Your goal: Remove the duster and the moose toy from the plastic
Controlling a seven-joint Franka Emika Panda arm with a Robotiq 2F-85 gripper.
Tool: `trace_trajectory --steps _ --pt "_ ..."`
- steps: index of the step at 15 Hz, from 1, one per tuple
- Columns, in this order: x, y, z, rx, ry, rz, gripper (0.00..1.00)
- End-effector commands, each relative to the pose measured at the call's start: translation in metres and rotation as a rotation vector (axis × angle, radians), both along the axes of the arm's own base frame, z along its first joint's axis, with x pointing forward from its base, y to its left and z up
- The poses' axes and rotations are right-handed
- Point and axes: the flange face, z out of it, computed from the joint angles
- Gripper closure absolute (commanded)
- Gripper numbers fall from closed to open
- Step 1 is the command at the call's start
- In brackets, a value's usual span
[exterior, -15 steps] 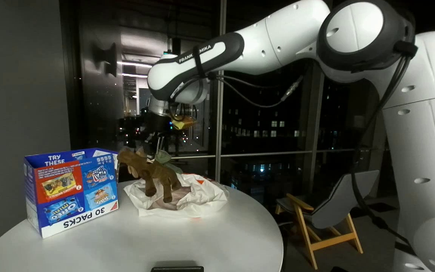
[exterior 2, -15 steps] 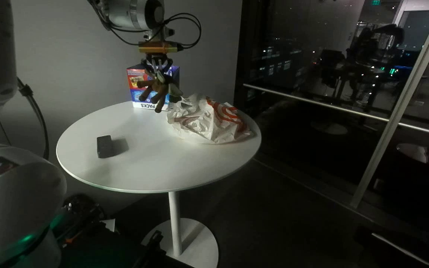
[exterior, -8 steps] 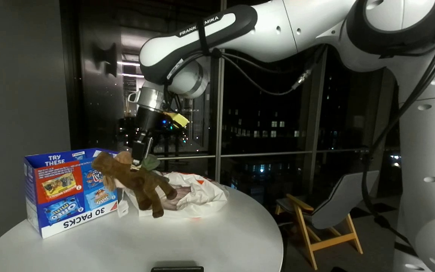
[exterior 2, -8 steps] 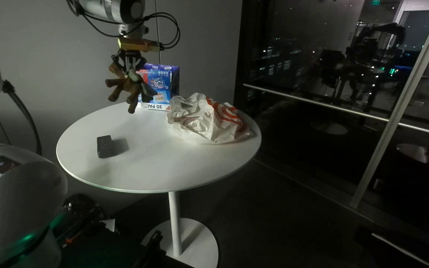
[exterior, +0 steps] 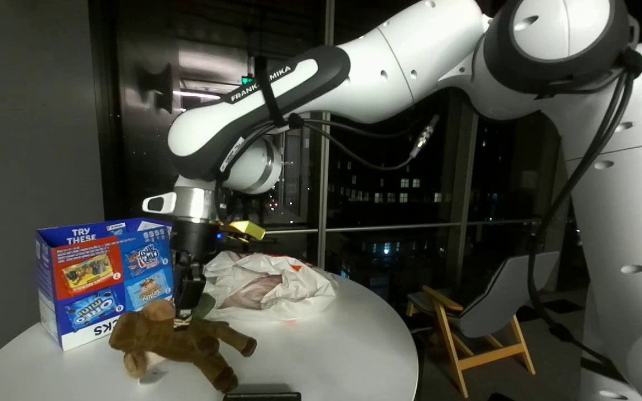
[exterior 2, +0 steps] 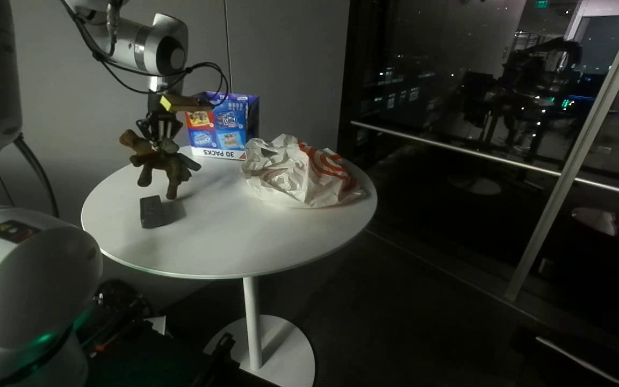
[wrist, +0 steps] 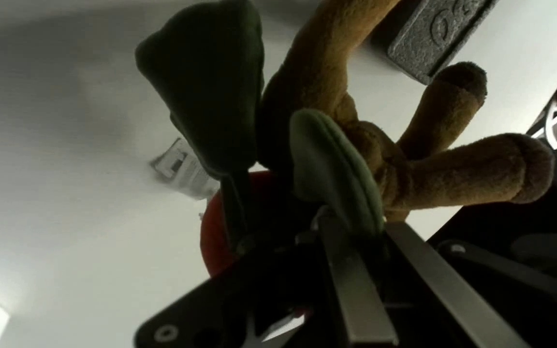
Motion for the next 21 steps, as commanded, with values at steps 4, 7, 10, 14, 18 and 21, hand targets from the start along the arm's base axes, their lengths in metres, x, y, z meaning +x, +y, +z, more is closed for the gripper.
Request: trace_trajectory --steps 4,7,10,14,18,21 --pt "0.008 0.010 -0.047 -0.016 0.030 0.168 0.46" --pt "0.009 0.006 -0.038 -0.021 0.047 0.149 0.24" --pt "0.011 -0.002 -0.015 -0.023 0.021 0.113 0.02" --pt "0.018 -0.021 0.015 -0.040 -0.030 -0.012 0.00" --pt "0.014 -0.054 0.036 -0.085 -0.031 -0.248 0.00" --pt "0.006 -0.078 0.049 -0.112 -0.023 -0.413 0.00"
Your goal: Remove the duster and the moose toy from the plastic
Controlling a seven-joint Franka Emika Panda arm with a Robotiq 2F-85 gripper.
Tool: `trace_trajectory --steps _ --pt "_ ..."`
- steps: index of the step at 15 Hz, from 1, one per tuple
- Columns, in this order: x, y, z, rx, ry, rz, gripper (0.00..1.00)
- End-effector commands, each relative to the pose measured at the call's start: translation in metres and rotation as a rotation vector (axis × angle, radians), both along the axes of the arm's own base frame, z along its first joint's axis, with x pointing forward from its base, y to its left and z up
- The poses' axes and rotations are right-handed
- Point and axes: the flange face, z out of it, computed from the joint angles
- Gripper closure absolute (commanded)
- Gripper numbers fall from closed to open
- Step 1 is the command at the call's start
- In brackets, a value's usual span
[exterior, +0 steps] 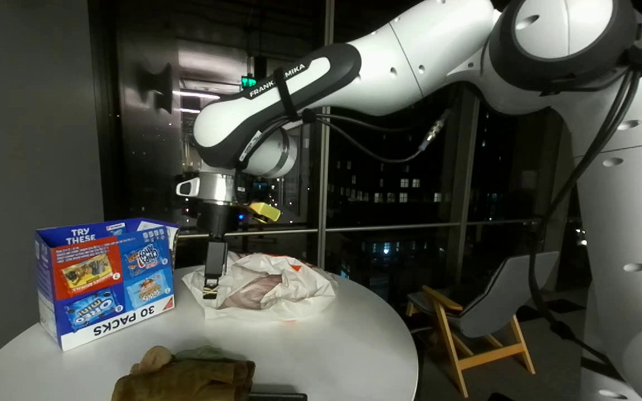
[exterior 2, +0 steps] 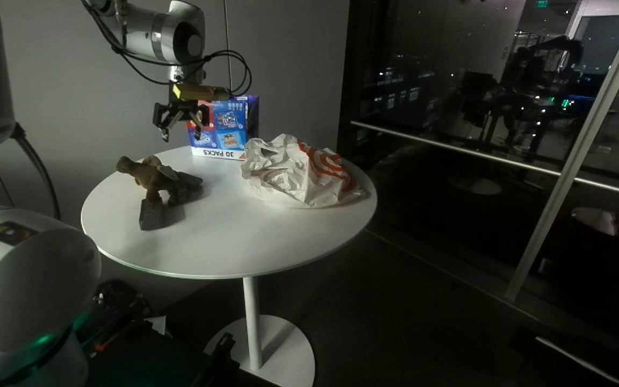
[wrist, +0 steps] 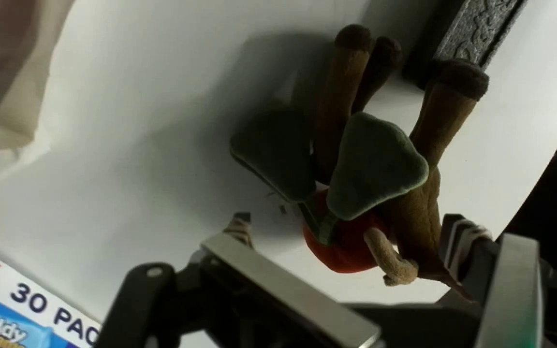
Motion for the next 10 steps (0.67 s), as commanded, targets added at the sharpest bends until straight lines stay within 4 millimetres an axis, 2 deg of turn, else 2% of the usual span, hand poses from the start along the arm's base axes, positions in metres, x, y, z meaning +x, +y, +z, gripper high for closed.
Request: trace_trajectory --steps 1,5,7,10 --pt "-0.019 -0.030 0.022 -0.042 -0.003 -0.198 0.00" --pt "-0.033 -0.056 0.023 -0.108 -0.017 -0.406 0.00" --pt "-0.041 -0.063 0.016 -0.154 0.003 -0.504 0.00" --pt "-0.049 -0.066 0.000 -0.167 0.056 -0.527 0.00"
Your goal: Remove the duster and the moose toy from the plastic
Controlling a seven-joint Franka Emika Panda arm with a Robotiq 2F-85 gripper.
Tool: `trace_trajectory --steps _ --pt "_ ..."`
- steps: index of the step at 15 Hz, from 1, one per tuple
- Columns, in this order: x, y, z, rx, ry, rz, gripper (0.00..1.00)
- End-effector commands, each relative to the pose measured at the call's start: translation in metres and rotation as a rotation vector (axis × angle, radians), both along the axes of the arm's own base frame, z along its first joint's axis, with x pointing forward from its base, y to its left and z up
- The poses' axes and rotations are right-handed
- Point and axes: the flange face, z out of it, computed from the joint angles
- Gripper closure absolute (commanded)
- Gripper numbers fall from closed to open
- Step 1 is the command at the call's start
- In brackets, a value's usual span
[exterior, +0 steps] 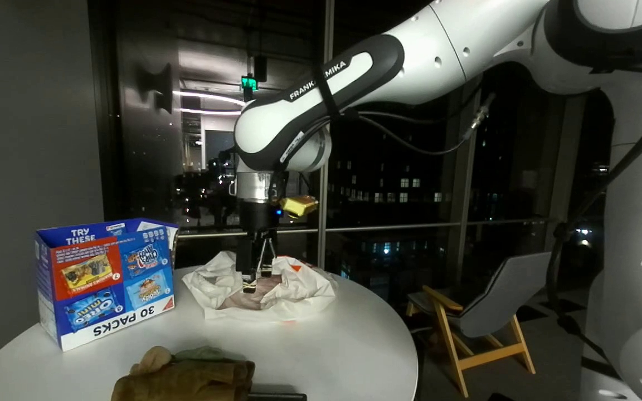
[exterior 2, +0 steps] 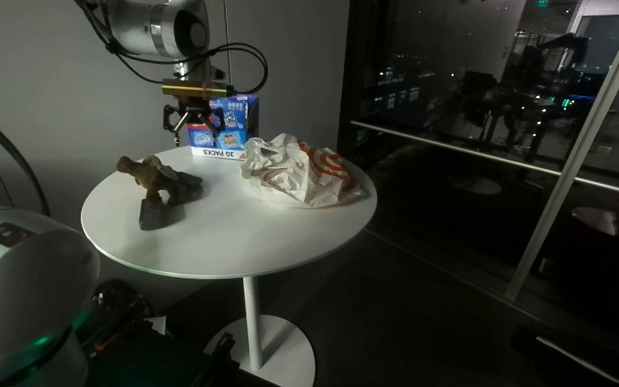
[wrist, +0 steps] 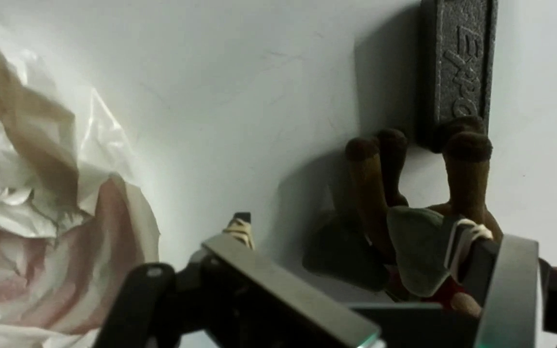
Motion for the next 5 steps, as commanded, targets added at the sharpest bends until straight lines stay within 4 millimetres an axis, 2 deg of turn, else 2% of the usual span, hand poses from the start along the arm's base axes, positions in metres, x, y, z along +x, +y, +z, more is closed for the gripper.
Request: trace_trajectory --steps 1,5 --pt "-0.0032 -0.0009 -0.0051 -0.006 0.014 -0.012 0.00" --pt "-0.0077 -0.0024 -0.0141 -0.014 0.034 -0.022 0.00"
